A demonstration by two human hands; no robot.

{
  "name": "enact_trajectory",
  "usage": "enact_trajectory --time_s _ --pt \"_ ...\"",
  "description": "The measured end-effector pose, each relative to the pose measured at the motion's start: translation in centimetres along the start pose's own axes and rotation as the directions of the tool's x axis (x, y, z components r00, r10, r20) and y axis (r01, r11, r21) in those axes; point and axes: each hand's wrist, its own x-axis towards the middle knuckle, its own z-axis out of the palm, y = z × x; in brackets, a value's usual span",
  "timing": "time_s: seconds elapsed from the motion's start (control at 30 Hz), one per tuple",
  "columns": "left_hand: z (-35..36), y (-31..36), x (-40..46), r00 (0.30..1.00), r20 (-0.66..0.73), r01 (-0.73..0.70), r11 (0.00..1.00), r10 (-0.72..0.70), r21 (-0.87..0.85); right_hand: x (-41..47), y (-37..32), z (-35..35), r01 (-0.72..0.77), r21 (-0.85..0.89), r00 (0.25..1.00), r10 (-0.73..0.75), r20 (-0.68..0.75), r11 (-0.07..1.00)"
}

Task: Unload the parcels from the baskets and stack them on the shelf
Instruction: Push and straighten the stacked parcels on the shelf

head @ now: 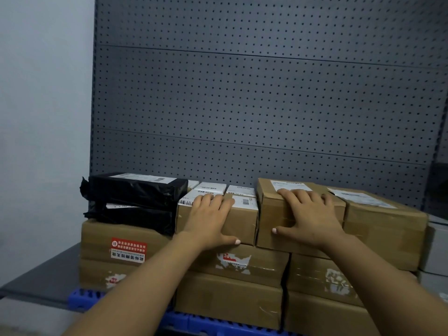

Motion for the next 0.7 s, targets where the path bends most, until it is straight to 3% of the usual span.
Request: enact_trajectory --time_s 0.3,0.43,0.57,0.6,0.7 --pt "-0.2 0.2 -0.2 1.0 0.003 -0.008 0.999 0.007 0.038 -0.2 0.0 -0.2 0.005 0.005 1.0 -0.005 0.001 1.0" --pt "-0.7 -0.1 -0.7 0.999 0.034 0.016 0.998 -0.015 -0.054 -0.2 0.1 -0.3 0.008 -0.006 1.0 -0.008 0.006 1.0" --pt "-1.7 -2.0 -3.1 0.999 -0.029 0.029 0.995 -0.032 -0.096 -0.1 0.4 -0.1 -0.022 -0.044 0.998 0.025 0.066 0.999" --pt "-1.9 -2.8 -4.0 0.998 -0.05 0.03 0.996 -0.034 -0.081 -0.1 0.3 -0.1 -0.016 -0.043 0.999 0.018 0.05 0.999" --pt "-2.0 -5.5 -7.1 0.996 -0.061 0.06 0.997 -0.063 -0.052 0.1 -1.6 0.0 0.095 -0.05 0.98 -0.103 -0.17 0.994"
